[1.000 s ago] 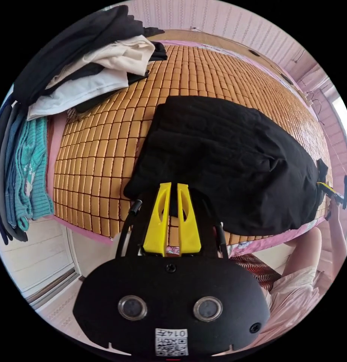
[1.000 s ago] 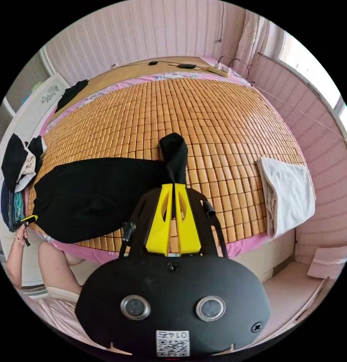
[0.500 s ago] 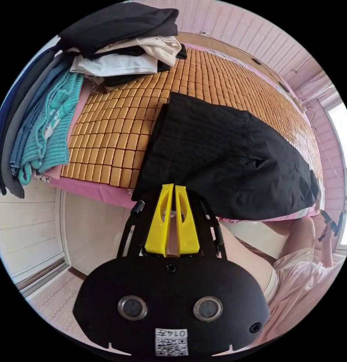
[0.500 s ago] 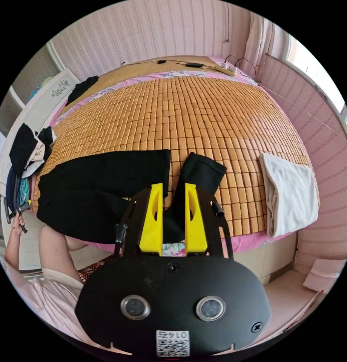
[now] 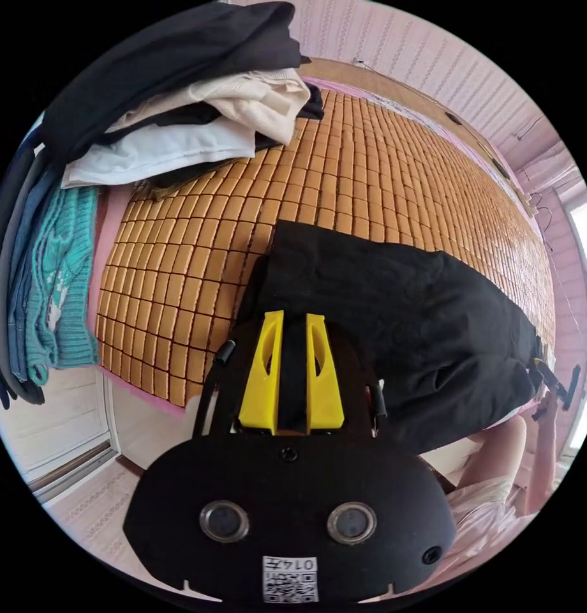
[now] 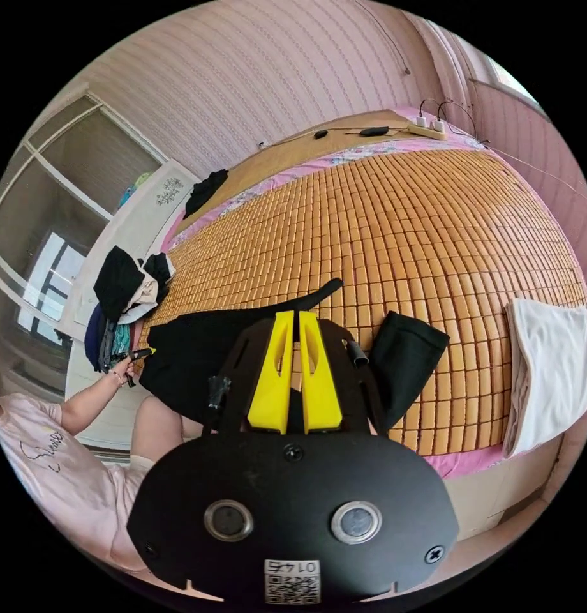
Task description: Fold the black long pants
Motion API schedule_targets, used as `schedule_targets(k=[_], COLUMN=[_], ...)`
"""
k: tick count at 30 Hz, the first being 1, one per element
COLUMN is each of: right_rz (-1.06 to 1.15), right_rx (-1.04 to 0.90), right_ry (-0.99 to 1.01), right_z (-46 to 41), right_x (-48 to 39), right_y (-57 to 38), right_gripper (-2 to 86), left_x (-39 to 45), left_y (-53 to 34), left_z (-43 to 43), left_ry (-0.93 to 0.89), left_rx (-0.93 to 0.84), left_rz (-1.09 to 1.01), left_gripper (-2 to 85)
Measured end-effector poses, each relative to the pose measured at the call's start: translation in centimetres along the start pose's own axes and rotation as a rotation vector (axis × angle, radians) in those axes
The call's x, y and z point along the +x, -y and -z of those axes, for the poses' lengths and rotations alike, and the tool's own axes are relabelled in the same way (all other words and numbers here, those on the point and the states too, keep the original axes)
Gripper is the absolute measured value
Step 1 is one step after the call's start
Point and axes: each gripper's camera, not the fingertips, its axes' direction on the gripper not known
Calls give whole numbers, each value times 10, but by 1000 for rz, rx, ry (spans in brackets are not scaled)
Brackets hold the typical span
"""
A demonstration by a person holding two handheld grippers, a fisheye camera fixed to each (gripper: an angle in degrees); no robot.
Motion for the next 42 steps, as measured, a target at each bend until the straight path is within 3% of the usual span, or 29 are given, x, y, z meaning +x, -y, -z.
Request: schedule_targets(k=[4, 7, 11, 15, 19, 23, 27, 29, 31, 34, 37, 42], right_rz=[155, 293, 484, 575, 534, 318, 53, 40, 79, 66, 30, 5], right_rx=[193, 191, -164, -530, -519, -390, -402, -439, -377, -407, -309, -154], right_ry=[123, 54, 171, 51, -28, -210, -123, -158, -230, -157, -125, -294], right_z=[42, 39, -74, -176, -167, -147, -179, -197, -191, -190, -160, -95], right_x=[-48, -101, -179, -209, -195, -141, -85, -79, -85, -76, -55, -11], right_y=[-14, -20, -26, -68, -70, -45, -28, -33, -38, -39, -19, 36], right_gripper=[9, 11, 18, 57, 87, 93, 116, 117, 27, 13, 7, 4], left_x=[-2, -10, -20, -35, -41, -39, -35, -33, -31, -31, -37, -48], left_y=[-24, -37, -44, -53, -60, -62, -63, -62, -60, -56, -49, -33], left_z=[1, 1, 0, 0, -1, -1, -1, -1, 0, 4, 14, 28], left_ry=[-8, -26, -38, -67, -70, -61, -46, -38, -25, -3, 5, 100], left_rx=[50, 80, 83, 73, 73, 69, 57, 50, 46, 65, 97, 134], left_rz=[-49, -26, 1, 59, 87, 87, 81, 66, 37, 40, 56, 61], left_gripper=[2, -6, -8, -9, -9, -9, -9, -9, -9, -10, -10, -10])
